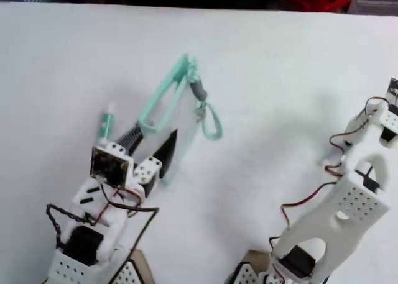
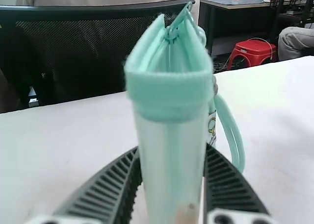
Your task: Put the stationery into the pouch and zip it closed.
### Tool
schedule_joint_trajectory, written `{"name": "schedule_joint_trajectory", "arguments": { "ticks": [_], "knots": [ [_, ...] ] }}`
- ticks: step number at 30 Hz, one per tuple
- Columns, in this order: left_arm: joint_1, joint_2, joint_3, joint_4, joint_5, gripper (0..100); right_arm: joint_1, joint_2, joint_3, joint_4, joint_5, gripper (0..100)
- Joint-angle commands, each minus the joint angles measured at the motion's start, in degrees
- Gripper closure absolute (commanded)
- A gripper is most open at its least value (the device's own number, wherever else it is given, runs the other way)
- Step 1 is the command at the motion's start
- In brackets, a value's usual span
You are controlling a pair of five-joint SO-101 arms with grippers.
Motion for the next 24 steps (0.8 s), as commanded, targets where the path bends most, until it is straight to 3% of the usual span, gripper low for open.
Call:
{"name": "schedule_joint_trajectory", "arguments": {
  "ticks": [1,11,18,24],
  "knots": [
    [0.0,0.6,-0.3,-0.9,0.4,81,-5.2,-1.4,-2.5,7.3,5.3,98.0],
    [0.0,0.6,-0.3,-0.9,0.4,81,-24.5,-20.9,-11.1,33.6,15.7,98.1],
    [0.0,0.6,-0.3,-0.9,0.4,81,-33.6,-42.9,-5.0,34.3,18.1,98.1],
    [0.0,0.6,-0.3,-0.9,0.4,81,-45.2,-62.4,5.5,34.3,32.8,98.1]
  ]
}}
